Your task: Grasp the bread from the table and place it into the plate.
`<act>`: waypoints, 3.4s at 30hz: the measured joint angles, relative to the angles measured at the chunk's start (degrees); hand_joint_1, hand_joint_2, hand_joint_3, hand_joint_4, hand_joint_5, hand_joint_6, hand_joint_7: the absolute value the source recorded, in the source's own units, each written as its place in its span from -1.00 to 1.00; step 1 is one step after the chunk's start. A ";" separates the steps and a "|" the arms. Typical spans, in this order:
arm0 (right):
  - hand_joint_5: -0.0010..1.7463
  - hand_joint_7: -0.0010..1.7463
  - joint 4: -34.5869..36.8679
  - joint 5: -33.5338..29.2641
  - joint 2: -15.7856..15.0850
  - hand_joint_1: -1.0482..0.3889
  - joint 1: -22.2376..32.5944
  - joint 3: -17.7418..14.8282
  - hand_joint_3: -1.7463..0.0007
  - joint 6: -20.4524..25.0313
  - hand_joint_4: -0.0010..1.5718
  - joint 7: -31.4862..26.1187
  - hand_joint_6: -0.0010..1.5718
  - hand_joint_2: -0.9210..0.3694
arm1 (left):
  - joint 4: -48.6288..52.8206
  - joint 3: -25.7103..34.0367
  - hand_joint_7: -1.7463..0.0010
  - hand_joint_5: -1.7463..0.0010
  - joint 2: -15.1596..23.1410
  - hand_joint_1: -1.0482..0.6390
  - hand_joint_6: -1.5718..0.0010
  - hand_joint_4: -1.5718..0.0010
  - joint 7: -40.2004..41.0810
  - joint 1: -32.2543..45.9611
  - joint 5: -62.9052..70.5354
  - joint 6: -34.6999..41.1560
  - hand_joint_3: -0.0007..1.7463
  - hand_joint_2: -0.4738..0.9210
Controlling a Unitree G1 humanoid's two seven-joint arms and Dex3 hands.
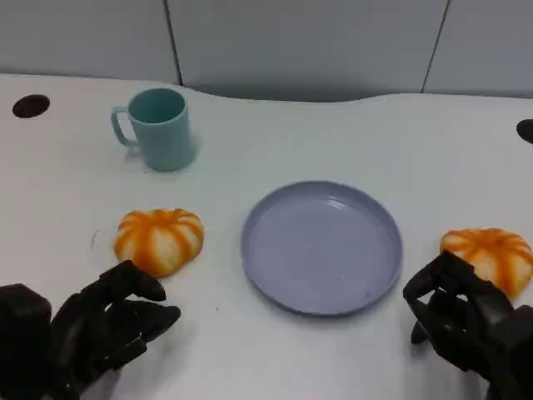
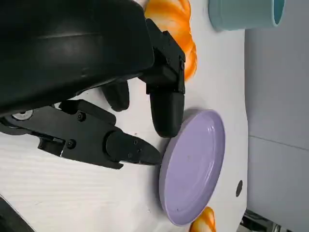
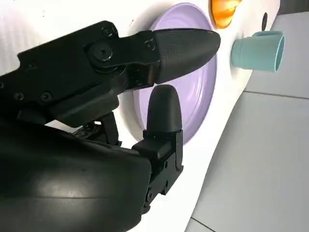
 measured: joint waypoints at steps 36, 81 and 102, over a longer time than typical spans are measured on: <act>1.00 1.00 0.26 -0.82 1.12 0.10 -0.42 2.09 0.60 1.00 -0.30 -1.90 -0.51 -1.00 | -0.72 -22.60 0.99 1.00 21.06 -0.39 0.85 1.00 9.83 -24.02 61.84 -12.13 -1.00 0.72; 1.00 1.00 -4.92 0.04 1.15 0.11 3.71 1.89 0.58 2.12 -0.26 -1.12 -0.51 -1.00 | 52.66 -30.40 -1.00 -1.00 4.27 0.04 0.26 -0.03 40.37 -41.87 50.39 -15.07 -0.94 0.97; 1.00 1.00 -5.36 -0.21 2.32 0.12 3.53 2.40 0.58 4.38 -0.26 -1.87 -0.52 -1.00 | 35.58 -9.39 -1.00 -1.00 -0.20 0.04 0.22 -0.08 16.92 -36.01 21.50 -25.74 -0.96 0.94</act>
